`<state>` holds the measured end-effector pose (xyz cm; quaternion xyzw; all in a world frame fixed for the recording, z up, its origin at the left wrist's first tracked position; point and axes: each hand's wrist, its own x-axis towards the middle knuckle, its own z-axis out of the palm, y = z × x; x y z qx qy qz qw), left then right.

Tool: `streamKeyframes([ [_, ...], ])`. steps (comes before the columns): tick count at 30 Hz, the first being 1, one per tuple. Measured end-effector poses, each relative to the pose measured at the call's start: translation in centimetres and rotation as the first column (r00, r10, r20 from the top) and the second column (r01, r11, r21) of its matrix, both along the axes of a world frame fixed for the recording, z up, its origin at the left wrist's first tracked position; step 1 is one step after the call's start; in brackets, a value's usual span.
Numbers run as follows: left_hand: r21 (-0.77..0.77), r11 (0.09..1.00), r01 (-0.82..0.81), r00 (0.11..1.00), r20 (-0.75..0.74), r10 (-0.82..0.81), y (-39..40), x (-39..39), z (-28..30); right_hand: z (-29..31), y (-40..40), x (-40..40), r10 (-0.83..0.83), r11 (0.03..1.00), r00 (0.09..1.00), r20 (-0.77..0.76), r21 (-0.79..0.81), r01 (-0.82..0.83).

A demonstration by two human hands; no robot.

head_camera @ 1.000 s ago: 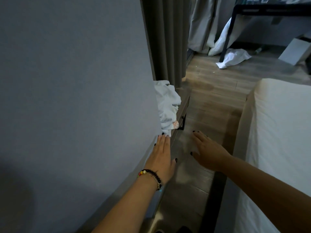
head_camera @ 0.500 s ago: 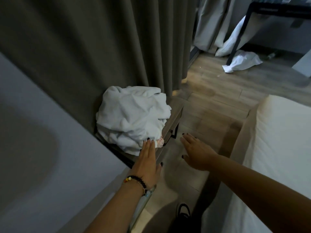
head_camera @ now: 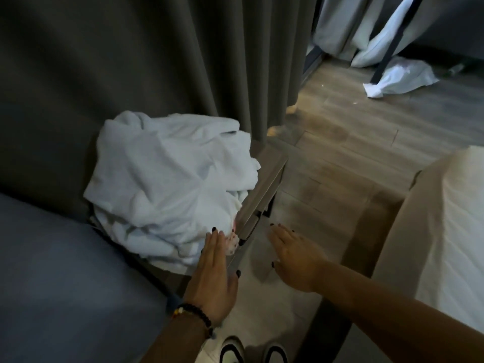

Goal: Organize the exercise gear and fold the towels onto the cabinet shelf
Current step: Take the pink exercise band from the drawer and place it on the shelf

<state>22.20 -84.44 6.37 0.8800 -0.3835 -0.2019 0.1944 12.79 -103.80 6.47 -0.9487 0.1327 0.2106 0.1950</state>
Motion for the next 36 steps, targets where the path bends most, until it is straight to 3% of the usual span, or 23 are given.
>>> streamKeyframes([
  [4,0.074,0.997,0.029,0.989,0.146,-0.039,-0.4,0.8,-4.2,-5.7,-0.4,2.0,-0.064,0.997,0.998,-0.028,0.052,0.065],
  [8,0.005,0.995,0.1,0.967,0.233,-0.098,0.1,0.9,-7.2,-9.7,0.0,4.4,-0.079,0.992,0.996,-0.032,0.094,0.082],
  [14,-0.034,0.995,0.096,0.974,0.21,-0.087,2.4,1.0,-11.0,-13.7,0.2,7.1,-0.004,0.994,1.0,0.013,0.109,0.003],
  [19,-0.251,0.968,0.026,0.982,0.189,0.023,1.8,-0.1,-11.6,-16.3,-1.5,6.0,-0.01,0.989,0.945,-0.326,0.136,0.057],
  [21,-0.286,0.958,0.012,0.981,0.188,0.044,1.5,-0.5,-12.0,-16.5,-2.5,4.8,-0.02,0.992,0.92,-0.392,0.105,0.066],
  [24,-0.284,0.958,0.042,0.973,0.228,0.025,1.0,-0.7,-12.5,-16.3,-2.8,4.5,-0.022,0.999,0.98,-0.197,0.043,0.032],
  [27,-0.251,0.968,-0.015,0.974,0.215,0.07,0.0,-1.1,-12.4,-16.1,-1.7,5.7,0.126,0.992,0.992,-0.008,-0.003,-0.126],
  [30,-0.225,0.973,-0.046,0.974,0.205,0.094,-1.0,-1.9,-12.0,-16.4,-0.6,6.1,0.163,0.986,0.986,-0.034,-0.012,-0.164],
  [36,-0.267,0.963,-0.031,0.969,0.227,0.094,-1.4,-2.8,-11.2,-17.7,0.8,5.6,0.024,0.998,0.999,-0.034,0.067,-0.021],
])
